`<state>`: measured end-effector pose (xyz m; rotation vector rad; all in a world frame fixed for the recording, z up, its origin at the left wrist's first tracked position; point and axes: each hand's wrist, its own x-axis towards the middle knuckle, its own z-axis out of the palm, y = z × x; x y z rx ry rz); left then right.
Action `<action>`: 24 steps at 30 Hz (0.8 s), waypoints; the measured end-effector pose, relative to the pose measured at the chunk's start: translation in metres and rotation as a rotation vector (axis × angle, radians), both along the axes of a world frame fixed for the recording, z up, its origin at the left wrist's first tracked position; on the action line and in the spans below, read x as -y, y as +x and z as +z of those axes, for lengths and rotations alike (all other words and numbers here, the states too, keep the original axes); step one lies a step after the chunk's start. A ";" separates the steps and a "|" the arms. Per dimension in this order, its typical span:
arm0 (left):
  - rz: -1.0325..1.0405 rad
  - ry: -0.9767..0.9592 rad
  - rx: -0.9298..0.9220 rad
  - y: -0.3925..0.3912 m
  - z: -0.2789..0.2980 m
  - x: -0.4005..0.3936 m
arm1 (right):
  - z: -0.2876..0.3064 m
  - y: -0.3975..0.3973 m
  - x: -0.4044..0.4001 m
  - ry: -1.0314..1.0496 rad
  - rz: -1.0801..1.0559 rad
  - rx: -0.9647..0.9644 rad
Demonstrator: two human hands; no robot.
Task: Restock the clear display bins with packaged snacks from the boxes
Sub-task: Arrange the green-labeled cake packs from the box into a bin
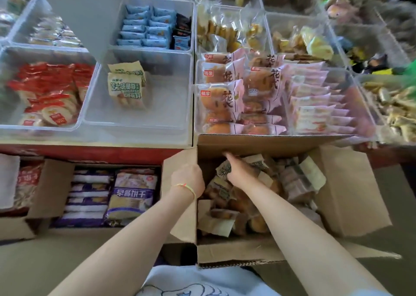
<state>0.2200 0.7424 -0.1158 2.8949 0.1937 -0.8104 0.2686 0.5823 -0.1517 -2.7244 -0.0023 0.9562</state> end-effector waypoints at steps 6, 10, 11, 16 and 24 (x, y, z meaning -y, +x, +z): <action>0.039 -0.010 0.030 -0.002 -0.004 0.002 | -0.023 0.004 -0.006 -0.105 0.017 -0.094; 0.055 -0.024 0.027 -0.002 -0.007 0.002 | -0.039 0.004 0.004 -0.169 0.095 -0.060; 0.062 -0.029 0.026 -0.002 -0.008 0.001 | -0.041 0.004 0.005 -0.184 0.030 -0.068; 0.052 -0.035 0.021 -0.001 -0.011 0.000 | -0.038 0.009 -0.001 -0.191 -0.044 -0.104; 0.013 -0.151 -0.016 0.001 -0.006 -0.013 | -0.013 0.009 -0.010 -0.111 -0.014 0.072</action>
